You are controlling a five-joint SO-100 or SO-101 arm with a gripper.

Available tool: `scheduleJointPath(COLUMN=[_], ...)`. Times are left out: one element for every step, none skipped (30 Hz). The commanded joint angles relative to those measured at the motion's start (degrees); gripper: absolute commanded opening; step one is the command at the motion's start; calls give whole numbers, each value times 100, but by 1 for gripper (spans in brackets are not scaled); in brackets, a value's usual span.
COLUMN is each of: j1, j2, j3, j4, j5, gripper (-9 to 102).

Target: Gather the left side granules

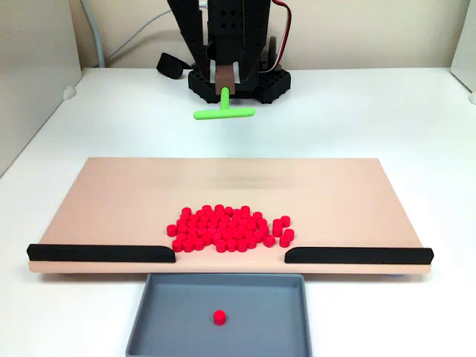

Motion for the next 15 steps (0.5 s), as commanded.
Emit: scheduleJointPath(j1=[44,35,26,18,9,0,-9,-18,-18,-18,-18,-18,-9,-9,-9], j2=[158,149,141,141,132,123,114,114,114,114,114,114,97,62,35], j3=[-35,-35,-35,-35,-44,-53,-62,-70,-70,-70,-70,-70,-70,-88,-114], j4=[-35,-35,-35,-35,-35,-35,-35,-35,-35,-35,-35,-35,-35,-35,-35], j5=[35,35,53,70,97,123,141,158,167,176,176,176,176,202,237], gripper=[0,0,0,0,0,0,0,0,0,0,0,0,0,0,0])
